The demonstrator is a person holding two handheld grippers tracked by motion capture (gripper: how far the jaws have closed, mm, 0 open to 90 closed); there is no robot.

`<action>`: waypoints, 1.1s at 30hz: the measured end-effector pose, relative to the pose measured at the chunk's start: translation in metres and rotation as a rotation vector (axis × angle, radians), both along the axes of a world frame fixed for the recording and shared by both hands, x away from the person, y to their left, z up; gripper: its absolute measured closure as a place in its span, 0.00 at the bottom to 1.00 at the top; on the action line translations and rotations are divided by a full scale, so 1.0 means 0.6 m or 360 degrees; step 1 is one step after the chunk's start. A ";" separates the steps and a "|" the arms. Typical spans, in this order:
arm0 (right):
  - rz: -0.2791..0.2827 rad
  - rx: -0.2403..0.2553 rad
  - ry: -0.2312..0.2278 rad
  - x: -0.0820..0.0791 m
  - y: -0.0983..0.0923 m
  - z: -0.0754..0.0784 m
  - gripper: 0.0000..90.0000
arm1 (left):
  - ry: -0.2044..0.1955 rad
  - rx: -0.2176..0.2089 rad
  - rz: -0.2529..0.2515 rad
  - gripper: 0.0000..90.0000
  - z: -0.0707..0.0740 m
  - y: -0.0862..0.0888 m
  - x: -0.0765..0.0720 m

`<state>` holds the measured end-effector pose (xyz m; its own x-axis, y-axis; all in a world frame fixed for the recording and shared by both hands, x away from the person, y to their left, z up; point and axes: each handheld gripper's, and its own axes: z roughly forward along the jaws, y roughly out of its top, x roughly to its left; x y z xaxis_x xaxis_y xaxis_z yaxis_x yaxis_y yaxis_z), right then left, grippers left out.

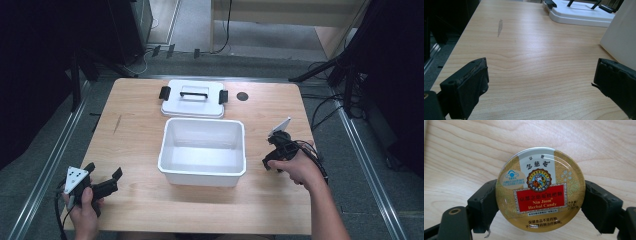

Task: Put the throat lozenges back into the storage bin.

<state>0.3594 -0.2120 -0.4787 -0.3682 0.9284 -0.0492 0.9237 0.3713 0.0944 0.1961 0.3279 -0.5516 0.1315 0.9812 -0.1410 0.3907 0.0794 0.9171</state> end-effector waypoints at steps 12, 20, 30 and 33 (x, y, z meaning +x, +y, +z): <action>0.0084 0.0037 -0.0040 0.001 0.021 0.063 0.23 | -0.0003 -0.0006 -0.0002 0.00 0.000 0.000 0.000; 0.0179 0.0066 -0.0051 -0.002 0.047 0.109 0.23 | 0.0000 -0.0003 -0.0004 0.00 0.000 0.000 0.000; 0.0256 0.0071 -0.0096 -0.002 0.075 0.154 0.23 | 0.0003 -0.0002 -0.0005 0.00 0.000 0.000 0.001; 0.0283 0.0072 -0.0115 -0.002 0.089 0.172 0.23 | 0.0004 -0.0002 -0.0006 0.00 0.000 0.000 0.001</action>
<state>0.3581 -0.1588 -0.3757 -0.5236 0.8510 -0.0414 0.8342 0.5219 0.1782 0.1965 0.3280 -0.5516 0.1348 0.9805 -0.1429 0.3934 0.0794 0.9159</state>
